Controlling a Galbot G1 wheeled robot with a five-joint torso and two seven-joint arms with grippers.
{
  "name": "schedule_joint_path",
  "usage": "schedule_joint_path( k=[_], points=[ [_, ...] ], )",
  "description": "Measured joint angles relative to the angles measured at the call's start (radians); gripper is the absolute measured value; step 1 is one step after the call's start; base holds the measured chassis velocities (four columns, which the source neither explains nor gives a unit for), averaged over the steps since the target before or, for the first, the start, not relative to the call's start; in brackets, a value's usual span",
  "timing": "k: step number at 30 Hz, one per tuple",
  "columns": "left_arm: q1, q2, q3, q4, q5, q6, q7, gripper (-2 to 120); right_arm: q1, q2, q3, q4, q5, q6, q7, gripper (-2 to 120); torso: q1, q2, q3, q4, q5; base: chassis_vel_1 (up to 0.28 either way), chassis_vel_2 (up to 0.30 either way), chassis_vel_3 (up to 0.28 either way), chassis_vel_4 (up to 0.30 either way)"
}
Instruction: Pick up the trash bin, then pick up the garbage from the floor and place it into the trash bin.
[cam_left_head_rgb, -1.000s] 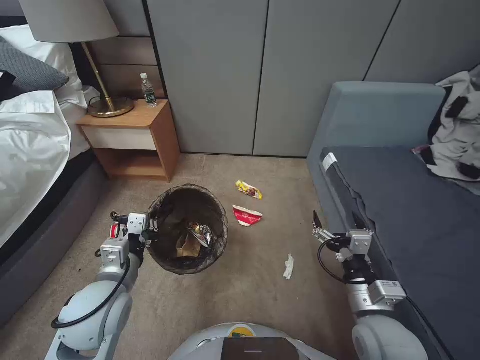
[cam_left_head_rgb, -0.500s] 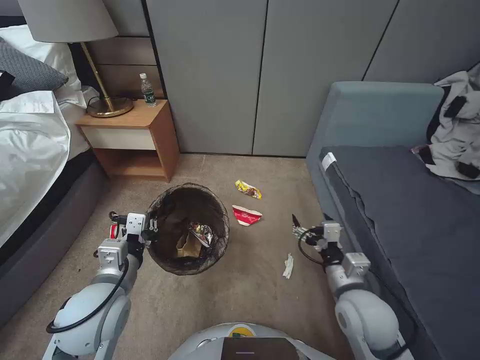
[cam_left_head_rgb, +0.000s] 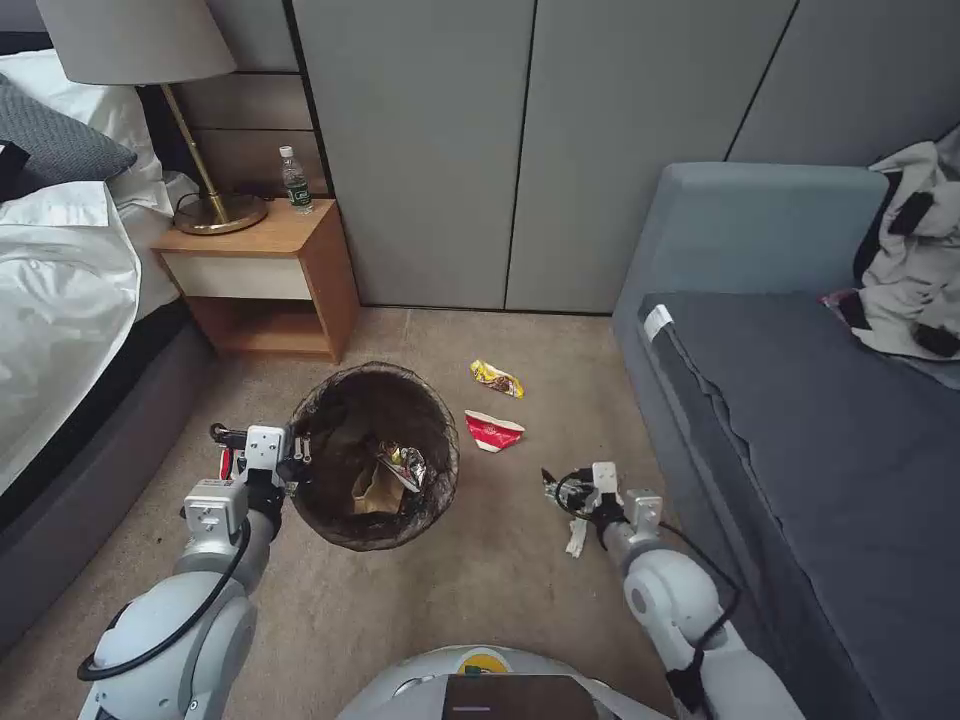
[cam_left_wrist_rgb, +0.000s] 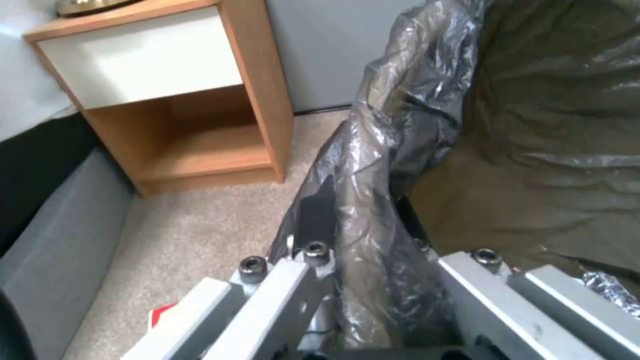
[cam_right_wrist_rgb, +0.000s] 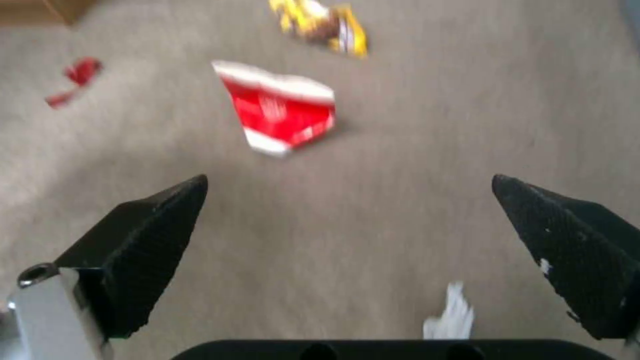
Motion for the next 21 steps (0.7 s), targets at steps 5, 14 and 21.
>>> schedule_joint_path(
  k=[5,14,21],
  points=[
    [0.012,-0.01,0.0,-0.003,0.011,0.001,0.0,3,0.043,0.001,-0.036,-0.075,0.051,-0.027,0.056,100,0.0,0.0,0.0,0.0,0.0,0.0,0.0,0.0,0.0],
    [0.025,-0.021,0.0,-0.003,0.026,0.001,0.0,3,0.081,0.011,-0.053,-0.177,0.072,-0.043,0.1,100,0.0,0.0,0.0,-0.0001,-0.0001,0.0,0.0,0.0,0.0],
    [0.034,-0.032,0.0,-0.003,0.04,0.001,0.001,3,0.117,0.022,-0.044,-0.301,0.068,-0.019,0.115,100,0.0,0.0,0.0,-0.0001,-0.0001,0.0,0.0,0.0,0.0]
  ],
)
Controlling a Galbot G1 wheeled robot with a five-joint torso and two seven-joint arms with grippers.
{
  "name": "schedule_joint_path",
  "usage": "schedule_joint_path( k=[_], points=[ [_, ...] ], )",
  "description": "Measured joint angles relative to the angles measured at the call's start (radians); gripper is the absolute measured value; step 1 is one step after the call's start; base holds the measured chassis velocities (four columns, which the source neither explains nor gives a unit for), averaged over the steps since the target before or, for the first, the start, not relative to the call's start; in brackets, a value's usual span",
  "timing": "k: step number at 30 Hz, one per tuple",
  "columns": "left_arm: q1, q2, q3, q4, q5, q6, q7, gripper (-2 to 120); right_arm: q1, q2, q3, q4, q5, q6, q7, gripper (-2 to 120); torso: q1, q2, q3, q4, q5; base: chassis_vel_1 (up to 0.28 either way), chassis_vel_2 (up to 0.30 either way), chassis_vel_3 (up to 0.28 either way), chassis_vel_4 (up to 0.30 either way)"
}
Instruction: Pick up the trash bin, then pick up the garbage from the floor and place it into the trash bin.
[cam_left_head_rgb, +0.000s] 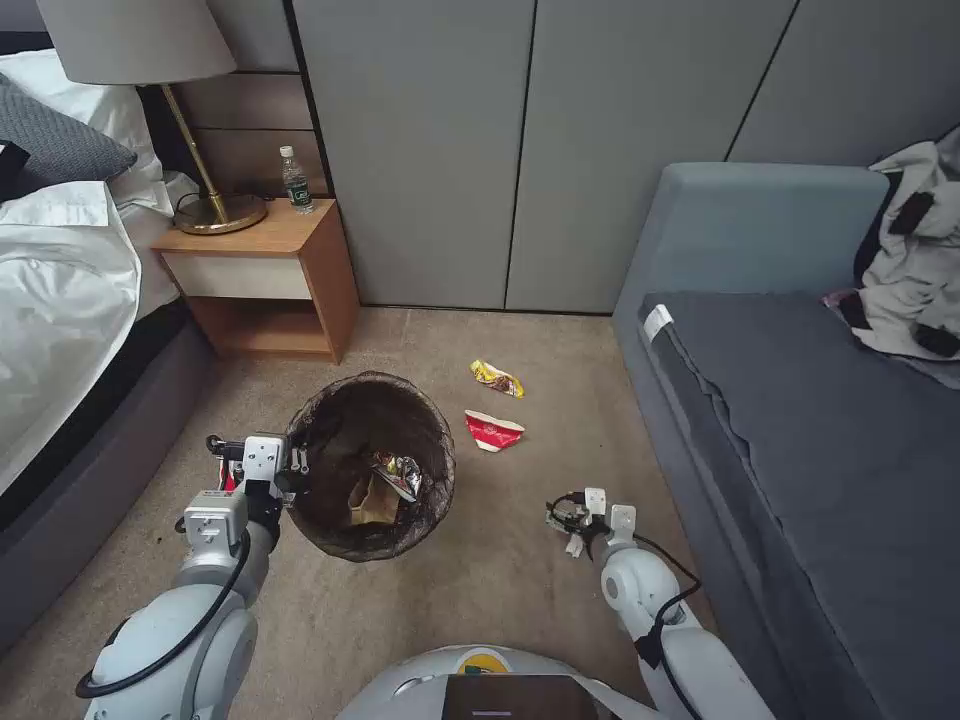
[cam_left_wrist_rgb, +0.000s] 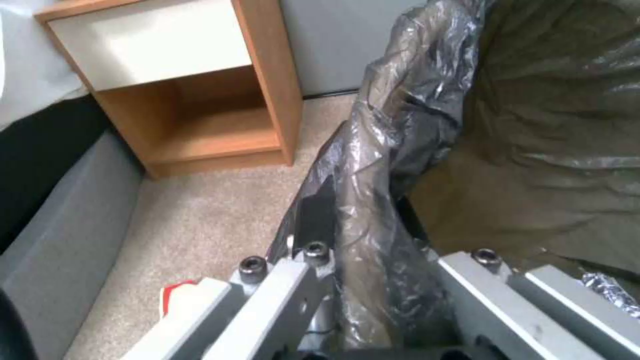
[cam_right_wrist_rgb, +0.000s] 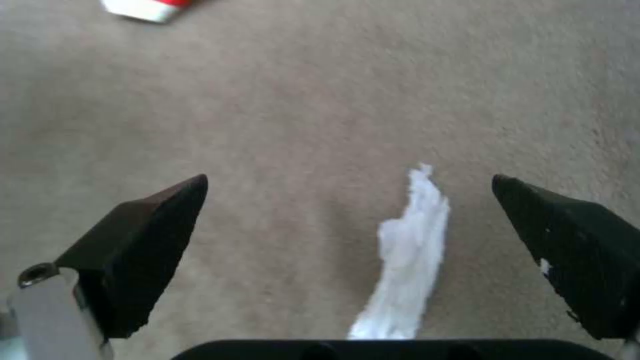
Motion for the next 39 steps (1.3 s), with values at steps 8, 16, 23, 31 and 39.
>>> schedule_joint_path(
  k=[8,16,23,31,39],
  points=[
    [0.0,0.003,-0.002,0.0,0.001,0.0,0.003,3,0.033,0.019,0.007,-0.113,-0.008,0.026,0.006,100,0.0,0.0,0.0,0.0001,0.0,0.0,0.0,0.0,0.0],
    [-0.006,0.009,0.0,0.0,0.0,0.0,0.004,3,0.051,0.04,0.016,-0.188,-0.024,0.054,-0.006,100,0.0,0.0,0.0,0.0,0.0,0.0,0.0,0.0,0.0],
    [-0.009,0.009,0.004,0.0,-0.001,0.0,0.004,3,0.07,0.049,0.016,-0.228,-0.035,0.065,-0.016,100,0.0,0.0,0.0,0.0001,0.0,0.0,0.0,0.0,0.0],
    [-0.008,0.011,0.003,0.0,-0.001,0.0,0.003,3,0.071,0.054,0.015,-0.24,-0.045,0.071,-0.019,100,0.0,0.0,0.0,0.0001,0.0,0.0,0.0,0.0,0.0],
    [-0.01,0.01,0.008,0.001,0.0,0.0,0.003,3,0.071,0.054,0.016,-0.249,-0.048,0.07,-0.023,100,0.0,0.0,0.0,0.0,0.0,0.0,0.0,0.0,0.0]
  ],
)
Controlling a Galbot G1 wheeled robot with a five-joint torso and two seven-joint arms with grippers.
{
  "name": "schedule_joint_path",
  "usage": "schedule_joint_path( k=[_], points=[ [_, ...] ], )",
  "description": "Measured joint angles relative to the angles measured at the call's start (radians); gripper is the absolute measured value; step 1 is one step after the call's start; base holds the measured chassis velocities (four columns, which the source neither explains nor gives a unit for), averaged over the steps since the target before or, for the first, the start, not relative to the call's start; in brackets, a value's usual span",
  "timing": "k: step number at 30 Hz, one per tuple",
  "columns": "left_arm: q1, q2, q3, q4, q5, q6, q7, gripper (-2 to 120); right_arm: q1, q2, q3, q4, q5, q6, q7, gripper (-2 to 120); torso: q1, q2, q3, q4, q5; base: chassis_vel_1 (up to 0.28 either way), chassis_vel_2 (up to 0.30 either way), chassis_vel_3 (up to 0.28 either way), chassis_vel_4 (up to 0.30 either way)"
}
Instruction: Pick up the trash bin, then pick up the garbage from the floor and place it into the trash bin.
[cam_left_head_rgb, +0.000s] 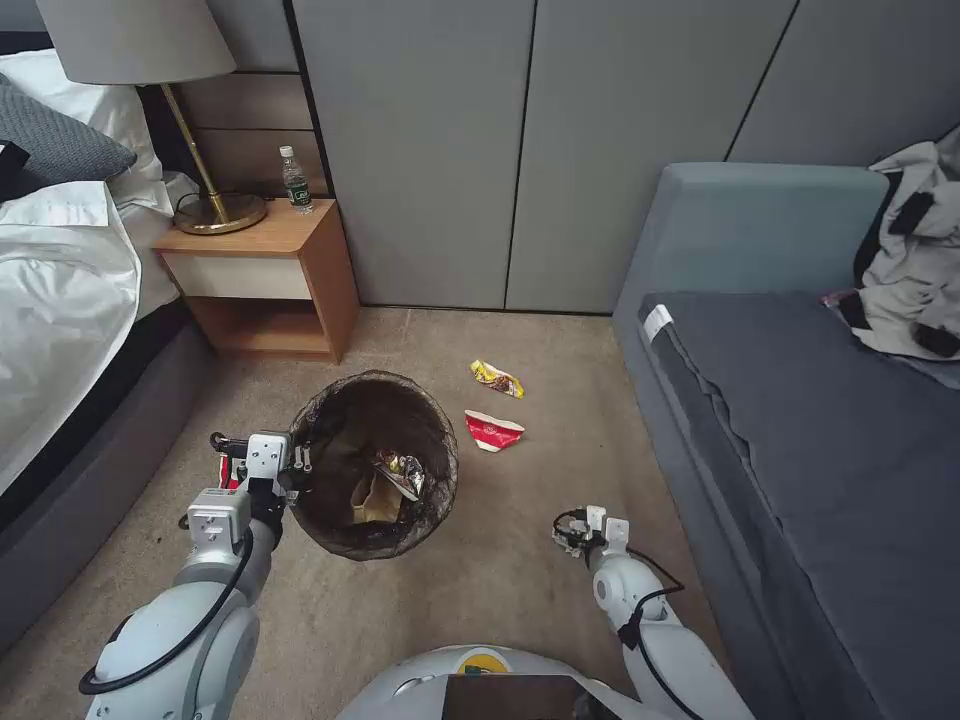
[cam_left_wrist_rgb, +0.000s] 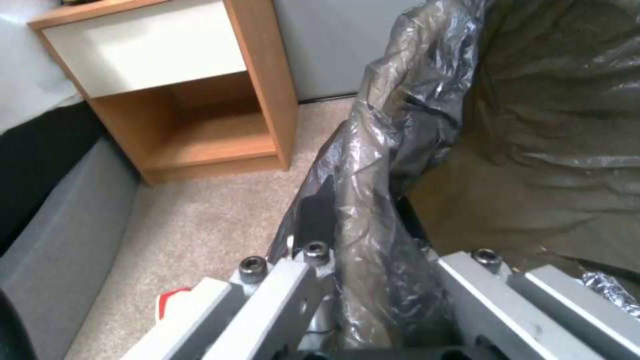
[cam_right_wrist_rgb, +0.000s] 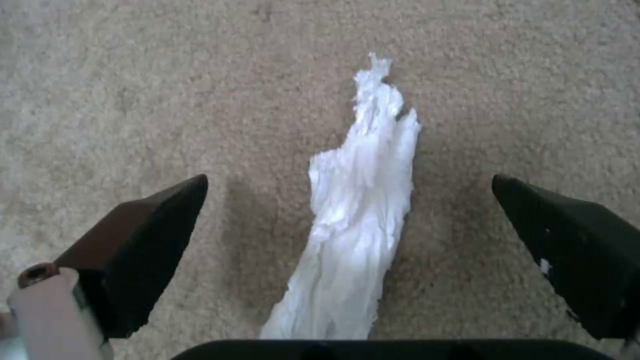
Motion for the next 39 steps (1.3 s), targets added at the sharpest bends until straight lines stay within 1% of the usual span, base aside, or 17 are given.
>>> schedule_joint_path(
  k=[12,15,16,18,20,23,24,25,26,28,33,34,37,39],
  points=[
    [-0.003,0.002,0.002,0.0,0.0,0.0,0.001,3,0.007,0.005,0.0,-0.026,-0.013,0.002,-0.005,98,0.0,0.0,0.0,0.0,0.0,0.0,0.0,0.0,0.0],
    [-0.002,0.002,0.002,0.0,0.0,0.001,0.001,3,0.008,0.006,0.001,-0.029,-0.018,0.004,-0.007,89,0.0,0.0,0.0,-0.0004,-0.0007,0.0,0.0,0.0,0.0],
    [-0.002,0.002,0.002,0.0,0.0,0.001,0.001,3,0.008,0.006,0.001,-0.029,-0.018,0.004,-0.007,89,0.0,0.0,0.0,-0.0004,-0.0007,0.0,0.0,0.0,0.0],
    [-0.002,0.003,0.001,0.0,0.0,0.001,0.001,3,0.008,0.007,0.002,-0.031,-0.019,0.006,-0.008,82,0.0,0.0,0.0,-0.0004,-0.0009,0.0,0.0,0.0,0.0],
    [-0.002,0.003,0.001,0.0,0.001,0.001,0.001,3,0.008,0.007,0.002,-0.031,-0.022,0.007,-0.008,80,0.0,0.0,0.0,-0.0004,-0.0009,0.0,0.0,0.0,0.0],
    [-0.002,0.004,0.004,0.0,0.001,0.001,0.001,3,0.005,0.009,0.002,-0.03,-0.028,0.006,-0.009,70,0.0,0.0,0.0,-0.0004,-0.001,0.0,0.0,0.0,0.0],
    [-0.002,0.004,0.004,0.0,0.001,0.001,0.001,3,0.005,0.009,0.002,-0.03,-0.028,0.006,-0.009,70,0.0,0.0,0.0,-0.0004,-0.001,0.0,0.0,0.0,0.0],
    [-0.003,0.004,0.005,0.0,0.001,0.001,0.001,3,0.005,0.01,0.002,-0.03,-0.028,0.005,-0.009,67,0.0,0.0,0.0,-0.0004,-0.001,0.0,0.0,0.0,0.0],
    [-0.003,0.005,0.006,0.0,0.001,0.001,0.001,3,0.005,0.01,0.002,-0.031,-0.028,0.004,-0.009,63,0.0,0.0,0.0,-0.0004,-0.0009,0.0,0.0,0.0,0.0],
    [-0.003,0.004,0.007,0.0,0.001,0.001,0.001,3,0.005,0.01,0.002,-0.031,-0.028,0.003,-0.009,61,0.0,0.0,0.0,-0.0004,-0.0009,0.0,0.0,0.0,0.0],
    [-0.003,0.003,0.014,0.001,0.002,0.002,0.002,3,0.004,0.009,0.002,-0.033,-0.027,0.001,-0.012,47,0.0,0.0,0.0,-0.0003,-0.0005,0.0,0.0,0.0,0.0],
    [-0.003,0.003,0.014,0.001,0.002,0.002,0.002,3,0.004,0.009,0.002,-0.033,-0.027,0.001,-0.012,47,0.0,0.0,0.0,-0.0003,-0.0005,0.0,0.0,0.0,0.0],
    [-0.003,0.003,0.021,0.0,0.005,0.002,0.001,3,0.004,0.007,0.002,-0.032,-0.027,0.001,-0.012,37,0.0,0.0,0.0,0.0005,0.0006,0.0,0.0,0.0,0.0],
    [-0.004,0.003,0.022,0.001,0.006,0.002,0.002,3,0.003,0.007,0.002,-0.03,-0.027,0.001,-0.013,35,0.0,0.0,0.0,0.0006,0.0006,0.0,0.0,0.0,0.0]
  ],
)
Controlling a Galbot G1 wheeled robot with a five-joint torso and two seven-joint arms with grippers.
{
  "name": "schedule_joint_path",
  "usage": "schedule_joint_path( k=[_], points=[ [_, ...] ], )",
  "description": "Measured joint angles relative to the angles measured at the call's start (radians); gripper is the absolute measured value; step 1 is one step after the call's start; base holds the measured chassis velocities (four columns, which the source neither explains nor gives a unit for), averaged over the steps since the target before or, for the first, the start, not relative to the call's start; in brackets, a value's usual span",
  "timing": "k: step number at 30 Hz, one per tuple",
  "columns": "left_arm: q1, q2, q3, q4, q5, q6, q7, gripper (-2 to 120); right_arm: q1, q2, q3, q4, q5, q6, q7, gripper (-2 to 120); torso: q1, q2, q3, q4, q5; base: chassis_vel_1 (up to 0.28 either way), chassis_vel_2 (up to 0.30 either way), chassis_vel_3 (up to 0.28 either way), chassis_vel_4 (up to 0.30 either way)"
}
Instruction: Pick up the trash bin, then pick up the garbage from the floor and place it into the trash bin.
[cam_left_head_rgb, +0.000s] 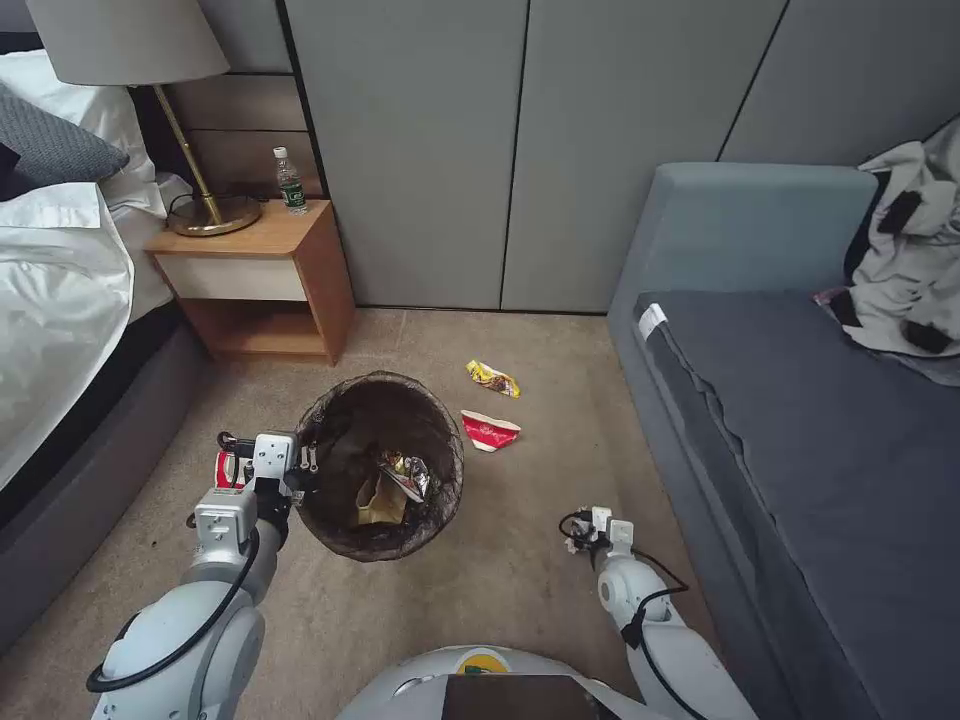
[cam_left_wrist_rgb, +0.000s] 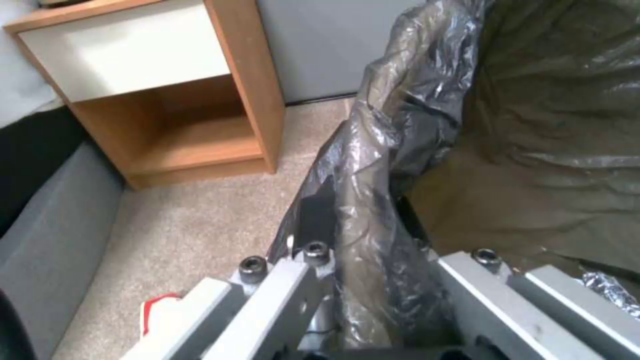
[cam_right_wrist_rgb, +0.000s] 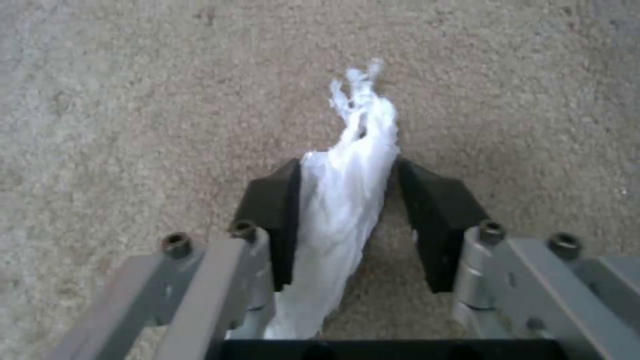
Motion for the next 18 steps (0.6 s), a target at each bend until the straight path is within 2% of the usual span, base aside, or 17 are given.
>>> schedule_joint_path(
  k=[4,6,10,18],
  points=[
    [-0.002,0.002,0.004,0.0,0.001,0.0,0.0,3,-0.009,0.001,-0.002,0.013,0.002,-0.002,0.0,22,0.0,0.0,0.0,0.0003,0.0006,0.0,0.0,0.0,0.0],
    [-0.003,0.003,0.004,0.0,0.001,0.0,0.0,3,-0.01,0.001,-0.002,0.015,0.002,-0.003,0.0,19,0.0,0.0,0.0,0.0002,0.0005,0.0,0.0,0.0,0.0],
    [-0.01,0.009,0.005,0.0,-0.002,0.0,0.0,3,-0.018,0.003,-0.002,0.03,0.002,-0.005,0.003,0,0.0,0.0,0.0,-0.0001,0.0003,0.0,0.0,0.0,0.0],
    [-0.014,0.015,0.002,0.0,-0.009,0.001,0.0,3,-0.041,0.001,0.01,0.091,-0.039,0.007,0.007,0,0.0,0.0,0.0,-0.0003,-0.0002,0.0,0.0,0.0,0.0]
  ],
)
